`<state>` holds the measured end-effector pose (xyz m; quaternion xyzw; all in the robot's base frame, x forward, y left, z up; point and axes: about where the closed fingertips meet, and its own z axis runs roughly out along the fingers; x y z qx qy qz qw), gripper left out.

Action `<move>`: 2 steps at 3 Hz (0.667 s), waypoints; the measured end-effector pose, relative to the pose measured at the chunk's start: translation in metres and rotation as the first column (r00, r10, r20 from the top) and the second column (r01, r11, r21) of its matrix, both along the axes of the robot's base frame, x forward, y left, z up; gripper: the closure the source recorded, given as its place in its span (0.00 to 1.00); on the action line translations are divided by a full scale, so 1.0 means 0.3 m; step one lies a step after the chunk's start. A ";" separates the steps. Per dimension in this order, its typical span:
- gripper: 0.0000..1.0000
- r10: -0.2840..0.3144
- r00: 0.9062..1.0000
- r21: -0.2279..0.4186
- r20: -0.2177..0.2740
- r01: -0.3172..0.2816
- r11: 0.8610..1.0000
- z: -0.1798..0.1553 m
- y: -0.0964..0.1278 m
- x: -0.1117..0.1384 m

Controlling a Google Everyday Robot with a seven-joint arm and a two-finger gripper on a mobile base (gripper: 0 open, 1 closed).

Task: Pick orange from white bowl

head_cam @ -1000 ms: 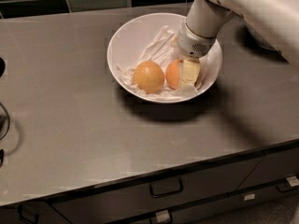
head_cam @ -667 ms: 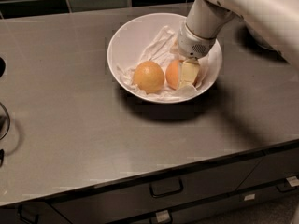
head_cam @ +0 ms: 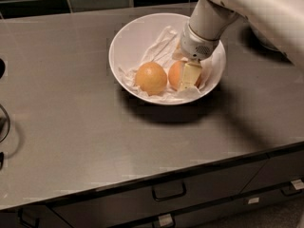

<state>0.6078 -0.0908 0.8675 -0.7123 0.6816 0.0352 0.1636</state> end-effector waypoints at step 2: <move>0.26 -0.009 1.000 0.026 -0.014 0.009 1.000 -0.017 -0.012 -0.007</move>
Offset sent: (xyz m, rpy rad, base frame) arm -0.0028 -0.0100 -0.0061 0.0455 0.0241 -0.0205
